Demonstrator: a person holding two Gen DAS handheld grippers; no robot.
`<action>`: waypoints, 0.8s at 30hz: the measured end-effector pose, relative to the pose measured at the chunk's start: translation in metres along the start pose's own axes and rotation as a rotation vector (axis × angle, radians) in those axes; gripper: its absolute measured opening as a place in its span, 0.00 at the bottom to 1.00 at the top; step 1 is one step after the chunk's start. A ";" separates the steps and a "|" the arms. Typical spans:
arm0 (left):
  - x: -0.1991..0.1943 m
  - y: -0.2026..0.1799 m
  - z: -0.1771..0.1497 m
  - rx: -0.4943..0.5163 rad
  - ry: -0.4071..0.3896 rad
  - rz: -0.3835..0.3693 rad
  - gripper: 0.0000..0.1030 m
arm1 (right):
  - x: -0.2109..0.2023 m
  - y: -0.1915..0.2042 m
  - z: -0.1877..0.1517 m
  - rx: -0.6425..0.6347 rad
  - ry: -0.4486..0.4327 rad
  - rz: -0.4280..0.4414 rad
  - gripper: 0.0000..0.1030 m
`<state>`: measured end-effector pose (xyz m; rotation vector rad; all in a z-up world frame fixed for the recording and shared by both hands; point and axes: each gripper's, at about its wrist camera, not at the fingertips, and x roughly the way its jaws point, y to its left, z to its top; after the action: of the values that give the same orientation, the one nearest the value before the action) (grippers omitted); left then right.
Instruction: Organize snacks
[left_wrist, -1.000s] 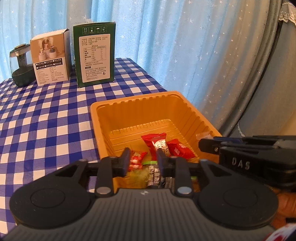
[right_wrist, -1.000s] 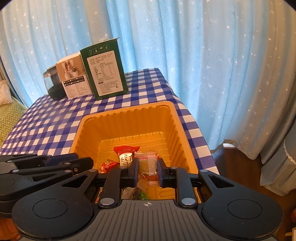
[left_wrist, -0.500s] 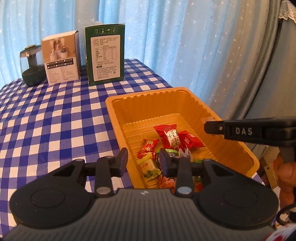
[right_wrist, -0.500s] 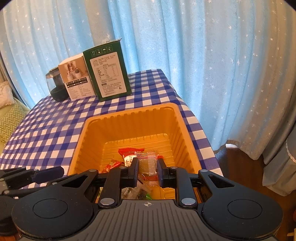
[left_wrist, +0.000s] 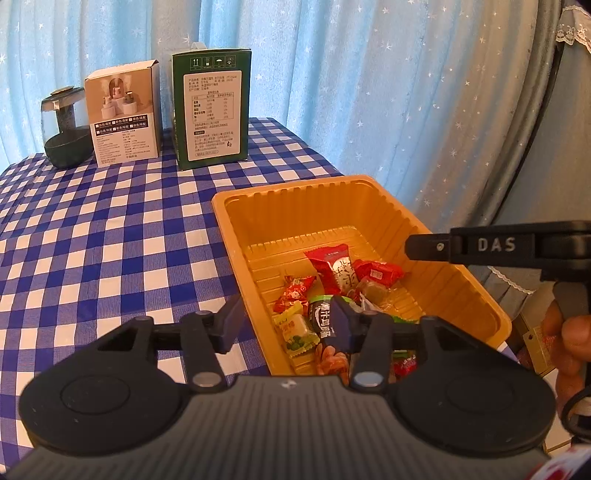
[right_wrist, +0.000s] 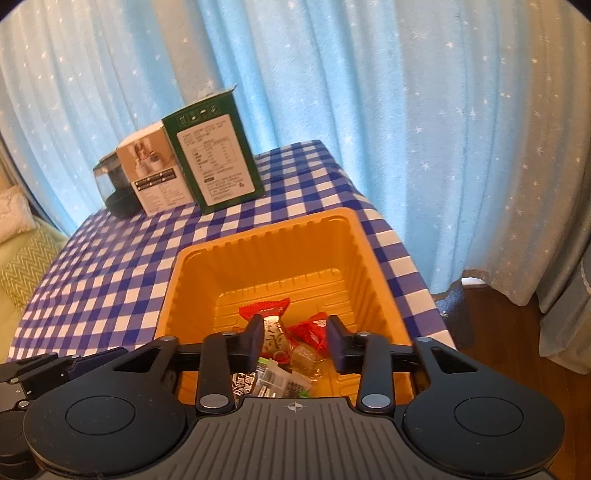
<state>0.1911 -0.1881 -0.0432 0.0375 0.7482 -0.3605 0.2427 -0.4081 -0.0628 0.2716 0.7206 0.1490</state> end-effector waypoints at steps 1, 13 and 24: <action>-0.001 0.000 0.000 0.001 0.001 -0.001 0.50 | -0.003 -0.001 0.000 0.003 -0.003 -0.004 0.39; -0.046 0.002 -0.007 -0.034 -0.032 0.017 0.79 | -0.056 -0.004 -0.013 0.045 -0.018 -0.035 0.68; -0.101 0.008 -0.021 -0.088 -0.059 0.043 0.99 | -0.104 0.015 -0.040 0.041 0.006 -0.027 0.74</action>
<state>0.1114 -0.1459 0.0083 -0.0396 0.7034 -0.2868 0.1382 -0.4094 -0.0216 0.3007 0.7334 0.1089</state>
